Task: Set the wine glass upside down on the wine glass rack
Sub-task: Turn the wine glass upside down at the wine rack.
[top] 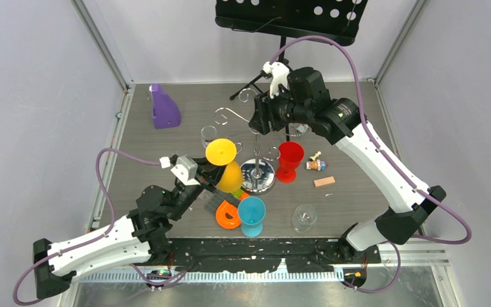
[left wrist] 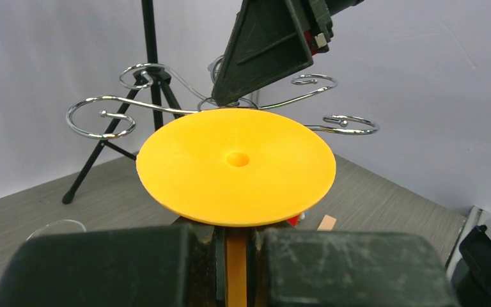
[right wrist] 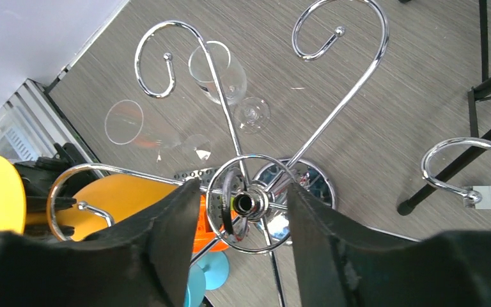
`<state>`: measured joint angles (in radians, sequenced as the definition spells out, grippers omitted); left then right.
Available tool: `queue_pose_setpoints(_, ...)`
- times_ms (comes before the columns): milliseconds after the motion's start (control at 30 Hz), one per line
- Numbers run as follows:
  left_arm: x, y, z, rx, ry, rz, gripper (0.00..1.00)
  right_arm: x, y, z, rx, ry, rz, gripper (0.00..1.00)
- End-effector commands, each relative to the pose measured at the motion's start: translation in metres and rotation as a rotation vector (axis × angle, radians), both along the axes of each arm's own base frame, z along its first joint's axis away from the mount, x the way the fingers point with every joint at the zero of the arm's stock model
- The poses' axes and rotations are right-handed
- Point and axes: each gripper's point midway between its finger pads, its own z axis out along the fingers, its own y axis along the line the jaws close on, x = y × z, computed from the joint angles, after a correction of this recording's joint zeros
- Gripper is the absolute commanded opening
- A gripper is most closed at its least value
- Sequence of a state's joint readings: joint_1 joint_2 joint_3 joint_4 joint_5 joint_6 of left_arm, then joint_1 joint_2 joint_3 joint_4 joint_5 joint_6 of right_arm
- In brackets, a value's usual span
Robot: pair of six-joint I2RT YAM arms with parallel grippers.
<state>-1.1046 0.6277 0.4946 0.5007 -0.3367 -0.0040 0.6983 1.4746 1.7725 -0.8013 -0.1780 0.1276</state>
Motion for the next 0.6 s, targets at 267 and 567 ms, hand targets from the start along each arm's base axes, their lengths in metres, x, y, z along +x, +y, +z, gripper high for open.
queue_pose_setpoints(267, -0.031, 0.006, 0.03, -0.056, -0.043, -0.141, 0.0, -0.012, -0.022, 0.062, 0.075, -0.147, -0.047, 0.71)
queue_pose_setpoints(567, -0.04, 0.008, 0.026, -0.003, -0.029, -0.182, 0.0, -0.038, -0.041, 0.102, 0.17, -0.174, -0.065, 0.73)
